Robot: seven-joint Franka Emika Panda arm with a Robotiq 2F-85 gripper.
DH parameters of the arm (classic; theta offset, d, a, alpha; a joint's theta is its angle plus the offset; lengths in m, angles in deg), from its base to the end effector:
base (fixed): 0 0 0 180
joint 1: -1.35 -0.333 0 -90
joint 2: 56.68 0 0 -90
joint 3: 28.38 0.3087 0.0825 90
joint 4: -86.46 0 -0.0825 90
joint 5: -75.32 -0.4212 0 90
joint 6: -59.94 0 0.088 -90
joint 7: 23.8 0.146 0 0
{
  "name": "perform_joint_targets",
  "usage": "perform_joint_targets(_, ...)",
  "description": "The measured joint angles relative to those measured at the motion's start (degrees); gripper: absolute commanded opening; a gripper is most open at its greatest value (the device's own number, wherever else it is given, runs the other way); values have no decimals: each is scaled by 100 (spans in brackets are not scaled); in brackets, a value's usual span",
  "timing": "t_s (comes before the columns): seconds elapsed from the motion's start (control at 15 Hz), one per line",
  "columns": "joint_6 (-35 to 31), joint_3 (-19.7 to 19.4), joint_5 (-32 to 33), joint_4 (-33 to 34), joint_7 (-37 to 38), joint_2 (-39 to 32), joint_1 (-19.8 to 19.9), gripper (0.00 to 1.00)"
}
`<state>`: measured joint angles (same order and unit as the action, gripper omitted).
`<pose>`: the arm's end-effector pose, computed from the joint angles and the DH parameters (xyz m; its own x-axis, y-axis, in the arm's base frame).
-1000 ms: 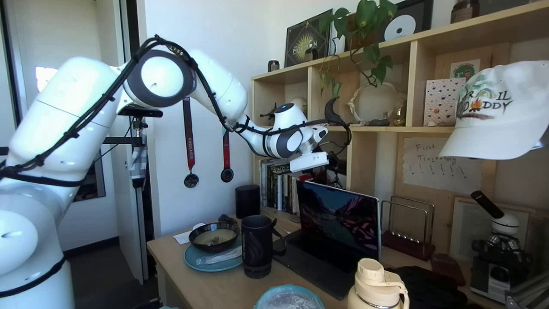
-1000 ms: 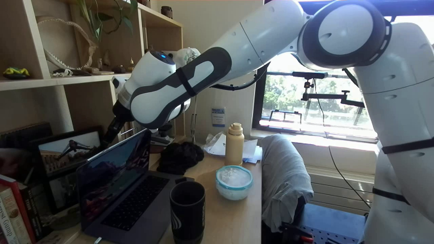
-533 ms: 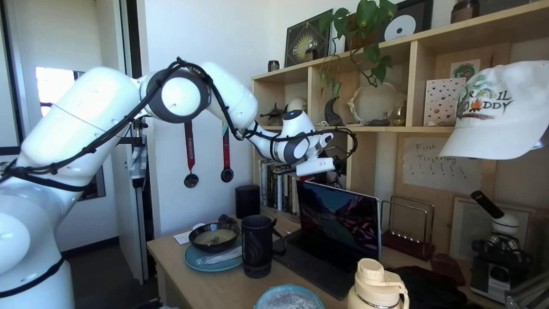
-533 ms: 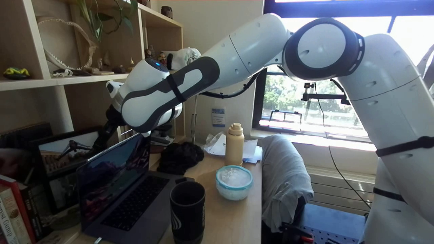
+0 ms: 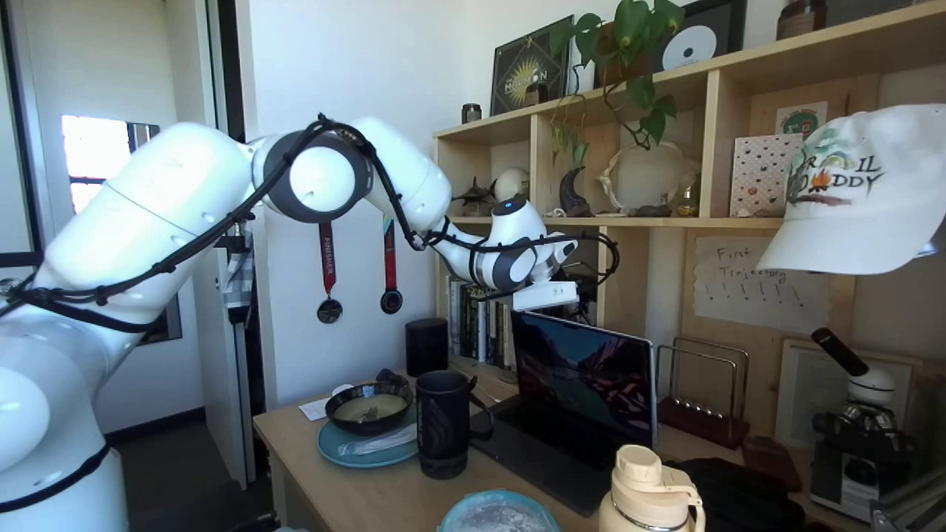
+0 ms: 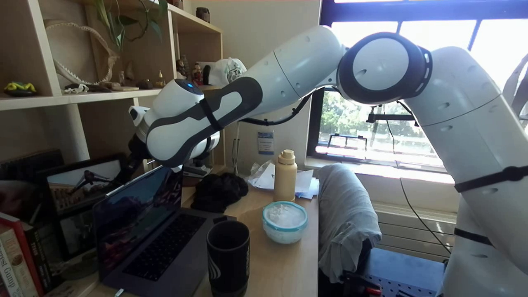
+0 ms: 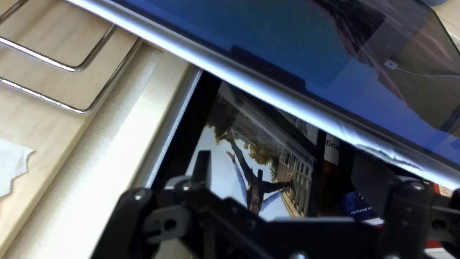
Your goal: Close the laptop
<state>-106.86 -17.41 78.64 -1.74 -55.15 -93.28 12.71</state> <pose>0.8059 -0.0305 0.3169 0.6332 0.4740 0.6118 0.3727 -0.8796 0.2957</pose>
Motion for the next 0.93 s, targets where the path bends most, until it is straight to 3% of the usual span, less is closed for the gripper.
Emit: perform_joint_targets(0.93, 148, 56, -47, -174, 491, 16, 59, 100)
